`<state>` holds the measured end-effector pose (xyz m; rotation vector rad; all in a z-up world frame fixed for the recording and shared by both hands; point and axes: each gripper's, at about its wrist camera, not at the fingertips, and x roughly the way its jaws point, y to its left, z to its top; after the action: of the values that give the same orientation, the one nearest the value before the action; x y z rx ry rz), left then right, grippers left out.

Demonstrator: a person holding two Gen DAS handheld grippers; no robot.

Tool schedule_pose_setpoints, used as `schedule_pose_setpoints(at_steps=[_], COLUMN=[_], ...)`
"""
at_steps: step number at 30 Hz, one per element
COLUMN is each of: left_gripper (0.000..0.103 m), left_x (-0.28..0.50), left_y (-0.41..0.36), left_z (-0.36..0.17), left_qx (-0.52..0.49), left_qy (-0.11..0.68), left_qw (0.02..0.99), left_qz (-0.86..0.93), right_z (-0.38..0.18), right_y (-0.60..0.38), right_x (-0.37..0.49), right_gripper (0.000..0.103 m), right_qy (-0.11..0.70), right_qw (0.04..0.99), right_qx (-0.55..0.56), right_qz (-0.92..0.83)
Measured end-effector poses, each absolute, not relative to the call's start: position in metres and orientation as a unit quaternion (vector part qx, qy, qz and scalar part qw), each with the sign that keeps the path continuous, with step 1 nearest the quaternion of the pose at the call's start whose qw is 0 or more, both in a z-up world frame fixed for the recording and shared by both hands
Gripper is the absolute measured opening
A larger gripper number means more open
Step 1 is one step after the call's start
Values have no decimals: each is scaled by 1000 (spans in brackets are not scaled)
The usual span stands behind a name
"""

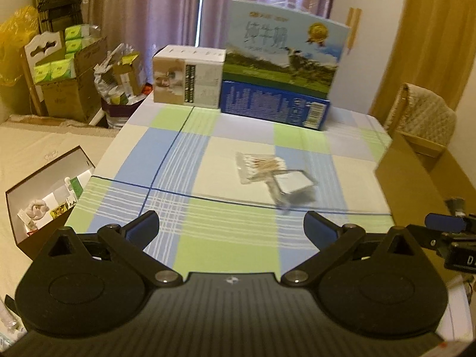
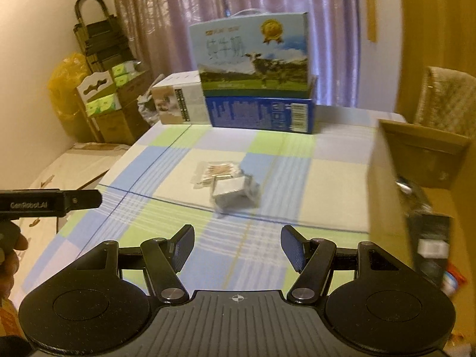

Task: Organize objects
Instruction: 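Withdraw both tools from the box toward the cotton swabs and plastic container, then grasp the cotton swab bag with the left tool while the right tool grasps the clear white-lidded container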

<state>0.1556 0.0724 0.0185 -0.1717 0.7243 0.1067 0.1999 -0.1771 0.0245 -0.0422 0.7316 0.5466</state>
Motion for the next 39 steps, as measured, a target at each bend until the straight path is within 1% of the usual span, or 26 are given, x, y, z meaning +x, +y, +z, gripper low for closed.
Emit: schedule_pose_setpoints(at_steps=[1, 3, 6, 13, 19, 27, 32, 35, 36, 38, 39], left_gripper=[102, 102, 102, 102, 102, 102, 102, 102, 102, 102, 101], left_x=[163, 178, 200, 251, 290, 303, 304, 306, 306, 306, 307], left_y=[77, 88, 96, 117, 127, 137, 136, 134, 134, 134, 133], left_z=[13, 1, -16, -56, -70, -83, -90, -92, -93, -93, -93], left_qx=[-94, -116, -119, -140, -126, -125, -123, -121, -122, -126, -125], left_qy=[356, 360, 362, 372, 372, 381, 385, 387, 388, 387, 386], left_qw=[928, 924, 922, 913, 914, 911, 910, 911, 911, 911, 912], left_qz=[54, 57, 66, 92, 97, 96, 86, 75, 71, 64, 61], right_z=[19, 6, -15, -55, -78, -95, -108, -111, -112, -111, -110], right_y=[-172, -160, -144, -118, -99, -76, -73, -74, -75, -78, -77], right_x=[207, 222, 246, 287, 318, 342, 355, 359, 360, 360, 359], right_gripper=[66, 80, 86, 87, 87, 87, 87, 86, 82, 64, 63], right_qy=[353, 350, 350, 340, 336, 329, 344, 349, 351, 352, 350], right_qw=[897, 896, 894, 898, 898, 897, 893, 890, 888, 888, 890], right_qx=[-23, -25, -29, -43, -55, -86, -94, -85, -82, -76, -81], right_qz=[266, 273, 279, 275, 279, 284, 276, 282, 284, 286, 282])
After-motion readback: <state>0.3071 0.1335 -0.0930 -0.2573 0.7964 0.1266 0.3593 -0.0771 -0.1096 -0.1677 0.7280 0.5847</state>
